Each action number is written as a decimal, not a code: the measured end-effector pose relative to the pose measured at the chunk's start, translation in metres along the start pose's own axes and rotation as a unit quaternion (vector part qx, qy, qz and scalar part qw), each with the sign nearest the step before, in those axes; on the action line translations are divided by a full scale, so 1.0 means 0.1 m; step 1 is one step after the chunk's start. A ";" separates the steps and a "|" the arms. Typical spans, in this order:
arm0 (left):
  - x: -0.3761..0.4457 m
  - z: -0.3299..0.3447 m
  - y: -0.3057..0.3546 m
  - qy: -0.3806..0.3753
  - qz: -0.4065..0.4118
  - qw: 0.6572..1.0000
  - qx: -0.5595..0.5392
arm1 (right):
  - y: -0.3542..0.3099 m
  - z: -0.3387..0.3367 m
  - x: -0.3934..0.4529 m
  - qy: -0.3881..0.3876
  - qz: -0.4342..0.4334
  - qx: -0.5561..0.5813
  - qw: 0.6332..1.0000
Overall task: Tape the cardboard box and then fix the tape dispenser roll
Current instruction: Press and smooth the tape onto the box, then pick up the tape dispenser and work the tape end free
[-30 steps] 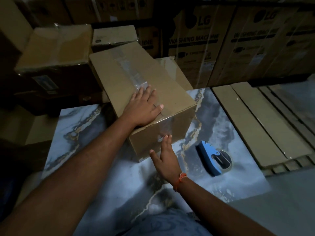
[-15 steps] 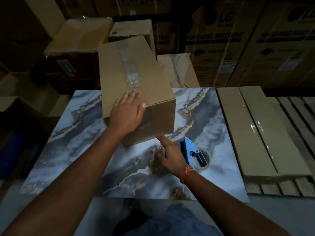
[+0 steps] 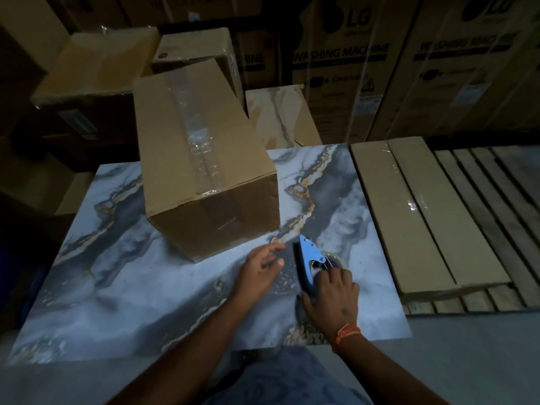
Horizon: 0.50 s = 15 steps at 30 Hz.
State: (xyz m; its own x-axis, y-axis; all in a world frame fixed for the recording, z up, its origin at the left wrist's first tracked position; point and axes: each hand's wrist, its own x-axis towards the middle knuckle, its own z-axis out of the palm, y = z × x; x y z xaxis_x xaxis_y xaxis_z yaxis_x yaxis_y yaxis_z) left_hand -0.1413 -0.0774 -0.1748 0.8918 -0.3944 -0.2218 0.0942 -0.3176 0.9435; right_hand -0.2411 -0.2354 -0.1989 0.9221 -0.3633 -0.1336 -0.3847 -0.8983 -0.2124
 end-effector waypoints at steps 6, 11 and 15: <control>0.07 0.29 -0.20 -0.140 -0.060 0.987 -0.042 | 0.05 0.14 0.05 0.034 -0.018 0.041 0.998; 0.10 0.40 -0.18 -0.119 -0.036 0.990 -0.071 | 0.00 0.18 -0.01 0.124 -0.067 0.150 0.979; 0.12 0.37 -0.12 -0.064 -0.021 0.990 -0.120 | -0.06 0.14 -0.01 0.134 -0.101 0.181 0.969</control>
State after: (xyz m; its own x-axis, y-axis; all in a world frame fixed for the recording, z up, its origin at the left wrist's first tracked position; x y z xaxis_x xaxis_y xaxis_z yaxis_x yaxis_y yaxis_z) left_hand -0.1487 -0.1104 -0.1976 0.8229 -0.4959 -0.2776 0.2467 -0.1283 0.9606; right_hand -0.2399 -0.2261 -0.2107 0.9396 -0.2837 0.1914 -0.1406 -0.8299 -0.5400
